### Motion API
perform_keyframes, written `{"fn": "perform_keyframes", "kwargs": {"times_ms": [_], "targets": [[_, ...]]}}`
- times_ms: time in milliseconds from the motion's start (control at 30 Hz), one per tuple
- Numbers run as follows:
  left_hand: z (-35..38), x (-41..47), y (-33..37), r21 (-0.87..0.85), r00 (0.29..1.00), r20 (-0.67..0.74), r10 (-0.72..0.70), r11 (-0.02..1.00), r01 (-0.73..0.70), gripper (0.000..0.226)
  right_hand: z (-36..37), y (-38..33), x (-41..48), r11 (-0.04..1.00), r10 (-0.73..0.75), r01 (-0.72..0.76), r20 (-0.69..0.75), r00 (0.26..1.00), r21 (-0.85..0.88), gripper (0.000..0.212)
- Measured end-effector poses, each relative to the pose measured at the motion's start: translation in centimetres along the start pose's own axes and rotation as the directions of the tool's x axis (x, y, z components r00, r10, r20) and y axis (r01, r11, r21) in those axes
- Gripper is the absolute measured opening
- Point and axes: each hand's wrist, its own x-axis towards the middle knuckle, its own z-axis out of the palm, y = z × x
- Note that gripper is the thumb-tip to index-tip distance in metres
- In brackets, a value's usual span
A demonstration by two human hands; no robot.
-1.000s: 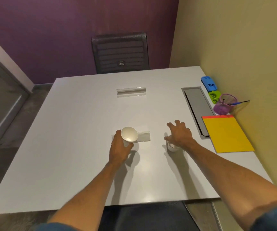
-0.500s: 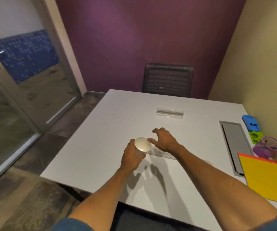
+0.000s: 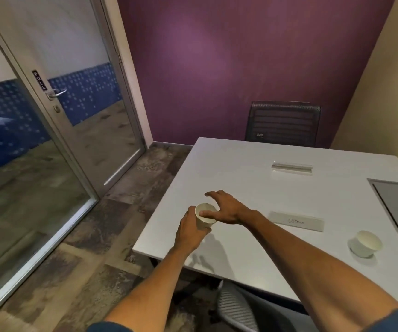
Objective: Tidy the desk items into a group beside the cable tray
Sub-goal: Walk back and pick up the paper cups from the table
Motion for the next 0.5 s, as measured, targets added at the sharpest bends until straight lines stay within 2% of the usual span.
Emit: {"fn": "perform_keyframes", "kwargs": {"times_ms": [200,500], "targets": [[-6.8,-0.6,-4.7,0.009,0.999,-0.034,-0.020,1.000,0.020,0.063,3.3,-7.5,2.7,0.997,-0.038,0.043,0.083,0.996,-0.064,0.079],[-13.9,2.8,-9.6,-0.030,0.991,-0.088,-0.103,0.994,0.101,0.069,6.0,-15.2,10.0,0.978,-0.147,0.163,0.120,0.982,-0.129,0.077]]}}
